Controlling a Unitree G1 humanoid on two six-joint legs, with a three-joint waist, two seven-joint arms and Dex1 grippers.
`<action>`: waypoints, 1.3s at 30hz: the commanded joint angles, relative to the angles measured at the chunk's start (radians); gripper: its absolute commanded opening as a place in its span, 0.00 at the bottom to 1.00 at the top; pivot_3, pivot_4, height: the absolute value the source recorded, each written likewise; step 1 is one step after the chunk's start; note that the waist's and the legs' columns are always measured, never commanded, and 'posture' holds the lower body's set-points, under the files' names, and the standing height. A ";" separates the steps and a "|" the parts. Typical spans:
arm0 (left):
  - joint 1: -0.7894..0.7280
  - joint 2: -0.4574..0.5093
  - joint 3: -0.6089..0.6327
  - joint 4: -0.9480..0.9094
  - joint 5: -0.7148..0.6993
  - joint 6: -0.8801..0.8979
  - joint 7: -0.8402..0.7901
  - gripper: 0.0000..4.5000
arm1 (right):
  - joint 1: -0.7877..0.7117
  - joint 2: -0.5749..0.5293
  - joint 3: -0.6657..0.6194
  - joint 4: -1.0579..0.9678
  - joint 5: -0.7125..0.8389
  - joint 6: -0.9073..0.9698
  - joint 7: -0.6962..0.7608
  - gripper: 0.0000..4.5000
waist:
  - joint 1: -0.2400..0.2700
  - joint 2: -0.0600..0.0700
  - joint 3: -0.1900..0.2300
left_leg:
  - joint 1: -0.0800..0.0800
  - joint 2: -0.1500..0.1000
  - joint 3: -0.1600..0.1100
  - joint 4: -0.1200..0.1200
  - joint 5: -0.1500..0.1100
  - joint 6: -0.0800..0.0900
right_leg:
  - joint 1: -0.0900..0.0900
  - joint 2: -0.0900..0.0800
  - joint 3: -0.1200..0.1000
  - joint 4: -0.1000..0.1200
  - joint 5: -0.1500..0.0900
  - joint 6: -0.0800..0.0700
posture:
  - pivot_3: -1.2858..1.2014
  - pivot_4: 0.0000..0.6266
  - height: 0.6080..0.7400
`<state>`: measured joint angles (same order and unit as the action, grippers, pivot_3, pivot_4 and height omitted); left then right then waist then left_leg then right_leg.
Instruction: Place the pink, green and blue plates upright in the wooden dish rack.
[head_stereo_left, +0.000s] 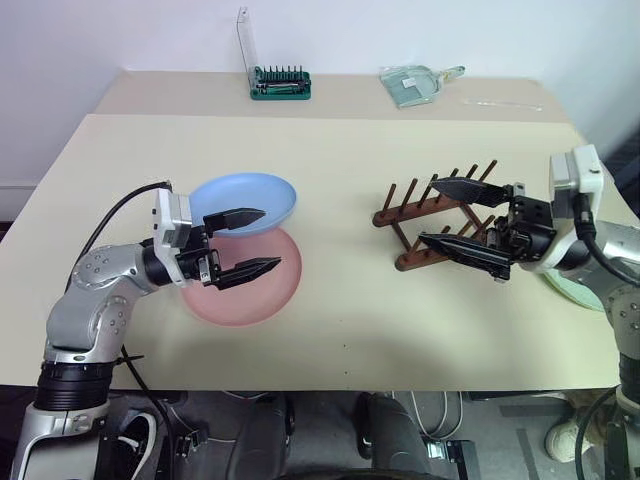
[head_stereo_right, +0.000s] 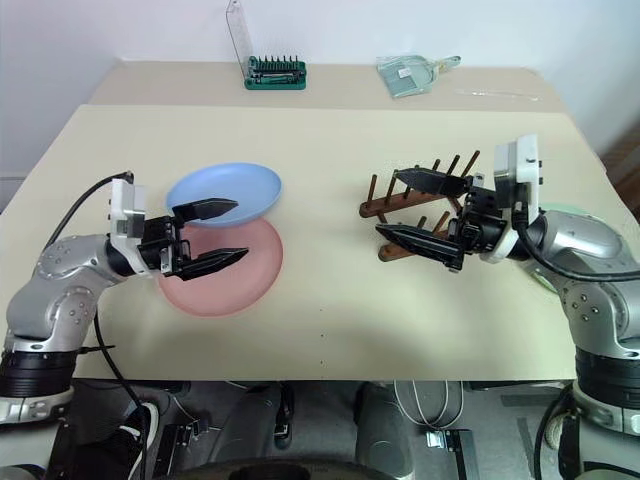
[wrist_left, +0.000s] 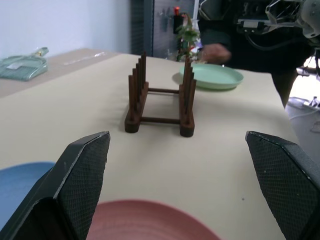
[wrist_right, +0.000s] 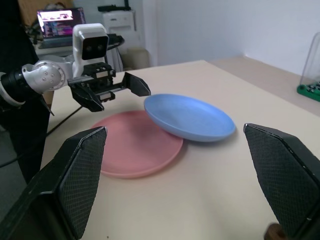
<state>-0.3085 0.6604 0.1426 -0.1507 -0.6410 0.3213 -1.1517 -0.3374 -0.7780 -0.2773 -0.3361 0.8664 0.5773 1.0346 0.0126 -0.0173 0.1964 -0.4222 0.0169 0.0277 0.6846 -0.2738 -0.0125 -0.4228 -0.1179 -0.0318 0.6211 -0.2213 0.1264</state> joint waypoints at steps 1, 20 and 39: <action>-0.019 0.017 0.032 -0.004 -0.010 -0.006 -0.004 1.00 | -0.003 0.013 0.003 -0.037 -0.007 -0.028 -0.011 0.99 | 0.000 0.000 0.000 | 0.000 0.000 0.000 0.000 0.000 0.000 | 0.000 0.000 0.000 0.000 0.000 0.000 | 0.52 0.24 0.88; -0.108 0.026 0.041 0.036 0.053 -0.032 0.077 1.00 | -0.036 0.044 0.065 0.063 -0.081 -0.119 0.080 0.99 | 0.004 0.000 0.000 | -0.001 0.000 0.000 0.000 0.000 0.000 | 0.000 0.000 0.000 0.000 0.000 0.000 | 0.52 0.24 0.88; -0.366 -0.241 -0.434 0.065 0.277 0.244 0.306 1.00 | 0.340 -0.120 -0.283 0.020 -0.164 -0.187 0.126 0.99 | 0.028 0.000 0.000 | 0.000 -0.001 -0.001 0.001 0.000 0.000 | 0.002 0.000 0.000 -0.001 0.000 0.000 | 0.52 0.24 0.88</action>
<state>-0.6365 0.4478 -0.2569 -0.1172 -0.4273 0.5836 -0.8955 -0.0297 -0.8747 -0.4844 -0.3159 0.7261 0.4238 1.1419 0.0405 -0.0176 0.1959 -0.4218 0.0159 0.0273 0.6857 -0.2738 -0.0124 -0.4199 -0.1178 -0.0322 0.6200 -0.2211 0.1268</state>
